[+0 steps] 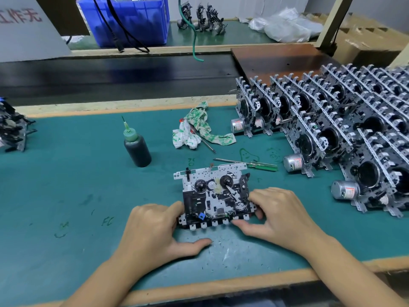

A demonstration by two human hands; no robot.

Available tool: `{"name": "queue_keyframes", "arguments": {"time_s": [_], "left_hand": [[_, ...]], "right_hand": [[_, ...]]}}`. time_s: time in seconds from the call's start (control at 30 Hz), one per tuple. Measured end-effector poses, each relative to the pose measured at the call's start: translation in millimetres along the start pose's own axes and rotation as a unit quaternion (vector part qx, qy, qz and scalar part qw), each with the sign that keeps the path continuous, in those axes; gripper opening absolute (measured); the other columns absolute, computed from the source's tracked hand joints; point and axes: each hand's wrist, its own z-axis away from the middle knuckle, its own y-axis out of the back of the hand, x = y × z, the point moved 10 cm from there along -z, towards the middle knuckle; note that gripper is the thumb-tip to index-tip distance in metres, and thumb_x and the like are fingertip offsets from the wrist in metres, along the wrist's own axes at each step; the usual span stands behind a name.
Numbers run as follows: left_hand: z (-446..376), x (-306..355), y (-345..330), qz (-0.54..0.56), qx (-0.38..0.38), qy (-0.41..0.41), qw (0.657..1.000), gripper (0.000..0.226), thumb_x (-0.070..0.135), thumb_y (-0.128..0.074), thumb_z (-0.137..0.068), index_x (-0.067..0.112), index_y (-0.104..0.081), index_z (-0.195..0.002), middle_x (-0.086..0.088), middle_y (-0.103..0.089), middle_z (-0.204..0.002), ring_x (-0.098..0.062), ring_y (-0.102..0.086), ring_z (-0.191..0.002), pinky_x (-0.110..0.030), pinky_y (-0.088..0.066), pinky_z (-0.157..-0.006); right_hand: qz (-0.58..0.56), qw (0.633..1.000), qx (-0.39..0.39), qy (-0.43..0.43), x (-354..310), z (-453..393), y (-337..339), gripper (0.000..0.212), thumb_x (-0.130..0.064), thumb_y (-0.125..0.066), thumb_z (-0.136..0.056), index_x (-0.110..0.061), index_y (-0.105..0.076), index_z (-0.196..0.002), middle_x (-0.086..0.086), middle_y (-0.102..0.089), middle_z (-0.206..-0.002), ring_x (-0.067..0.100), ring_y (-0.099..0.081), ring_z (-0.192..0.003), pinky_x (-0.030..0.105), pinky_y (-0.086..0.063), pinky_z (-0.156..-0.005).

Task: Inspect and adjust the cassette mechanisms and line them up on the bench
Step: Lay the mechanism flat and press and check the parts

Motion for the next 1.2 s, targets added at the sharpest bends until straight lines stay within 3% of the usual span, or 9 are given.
{"name": "queue_keyframes", "arguments": {"time_s": [0.2, 0.3, 0.43, 0.67, 0.73, 0.87, 0.97, 1.03, 1.2], "left_hand": [[-2.7, -10.1, 8.1, 0.031, 0.009, 0.053, 0.998, 0.061, 0.072, -0.052, -0.067, 0.016, -0.036, -0.048, 0.006, -0.035, -0.034, -0.013, -0.037, -0.032, -0.017, -0.031, -0.038], [-4.3, -15.8, 24.7, 0.123, 0.053, 0.082, 0.988, 0.070, 0.076, -0.039, -0.081, 0.015, -0.033, -0.048, -0.005, -0.031, -0.042, -0.020, -0.028, -0.045, -0.018, -0.021, -0.043], [-5.5, -18.5, 38.6, 0.212, 0.090, 0.119, 0.966, 0.072, 0.066, -0.034, -0.091, 0.009, -0.037, -0.048, -0.006, -0.032, -0.038, -0.019, -0.028, -0.038, -0.031, -0.030, -0.044], [-5.2, -35.2, 27.9, 0.237, 0.077, 0.206, 0.946, 0.068, 0.059, -0.035, -0.087, 0.005, -0.035, -0.045, -0.014, -0.035, -0.038, -0.011, -0.025, -0.037, -0.035, -0.034, -0.051], [-10.3, -38.8, 28.5, 0.179, 0.041, 0.195, 0.963, 0.070, 0.064, -0.030, -0.086, 0.008, -0.030, -0.044, -0.017, -0.035, -0.042, -0.017, -0.025, -0.040, -0.043, -0.035, -0.052], [-20.5, -40.6, 46.6, 0.018, 0.034, 0.170, 0.985, 0.059, 0.068, -0.028, -0.081, 0.020, -0.050, -0.054, 0.004, -0.044, -0.046, -0.013, -0.043, -0.046, -0.028, -0.034, -0.048], [-29.2, -34.0, 61.2, 0.142, 0.097, 0.173, 0.970, 0.032, 0.060, -0.043, -0.079, 0.038, -0.065, -0.076, 0.015, -0.063, -0.074, -0.006, -0.058, -0.076, -0.028, -0.047, -0.064], [-40.9, -19.9, 57.7, 0.233, 0.087, 0.134, 0.959, 0.022, 0.054, -0.052, -0.079, 0.041, -0.068, -0.086, 0.018, -0.065, -0.088, -0.007, -0.058, -0.092, -0.018, -0.044, -0.077], [-59.4, 19.7, 34.2, 0.261, -0.016, 0.024, 0.965, 0.022, 0.042, -0.071, -0.076, 0.033, -0.073, -0.096, 0.017, -0.062, -0.102, -0.003, -0.054, -0.101, -0.016, -0.038, -0.091]], "right_hand": [[-0.093, 0.995, -0.032, -0.031, 0.2, -1.0, 2.3, 0.046, -0.057, -0.056, -0.075, -0.019, -0.041, -0.055, -0.013, -0.034, -0.050, 0.005, -0.031, -0.046, 0.018, -0.025, -0.050], [-0.281, 0.955, -0.025, -0.094, 9.1, -2.7, 3.9, 0.042, -0.051, -0.054, -0.080, -0.022, -0.041, -0.051, -0.004, -0.037, -0.046, 0.008, -0.038, -0.046, 0.024, -0.031, -0.049], [-0.393, 0.901, -0.016, -0.183, 14.2, -9.0, 4.6, 0.052, -0.062, -0.047, -0.078, -0.028, -0.055, -0.039, 0.014, -0.051, -0.041, 0.016, -0.047, -0.038, 0.028, -0.038, -0.049], [-0.417, 0.867, -0.057, -0.267, 14.2, -8.3, -12.0, 0.066, -0.073, -0.050, -0.072, -0.017, -0.056, -0.037, 0.002, -0.044, -0.033, 0.012, -0.040, -0.036, 0.018, -0.036, -0.050], [-0.400, 0.872, -0.078, -0.271, 13.4, -9.8, -13.4, 0.069, -0.075, -0.046, -0.072, -0.016, -0.055, -0.037, 0.001, -0.042, -0.033, 0.013, -0.039, -0.036, 0.018, -0.035, -0.050], [-0.235, 0.935, -0.067, -0.257, 28.3, -9.5, 3.0, 0.067, -0.081, -0.031, -0.067, -0.021, -0.058, -0.057, 0.003, -0.051, -0.048, 0.009, -0.046, -0.046, 0.032, -0.040, -0.060], [-0.289, 0.932, -0.088, -0.200, 20.8, -10.7, 1.1, 0.038, -0.069, -0.054, -0.065, -0.041, -0.052, -0.090, -0.015, -0.058, -0.085, -0.001, -0.055, -0.081, 0.025, -0.044, -0.078], [-0.380, 0.903, -0.129, -0.155, 5.4, -11.6, -13.2, 0.046, -0.055, -0.066, -0.065, -0.048, -0.048, -0.107, -0.026, -0.054, -0.107, -0.002, -0.052, -0.108, 0.013, -0.038, -0.091], [-0.447, 0.884, -0.052, -0.123, -0.6, -22.5, -13.8, 0.038, -0.037, -0.075, -0.066, -0.041, -0.061, -0.101, -0.017, -0.062, -0.102, 0.007, -0.059, -0.101, 0.020, -0.041, -0.091]]}}
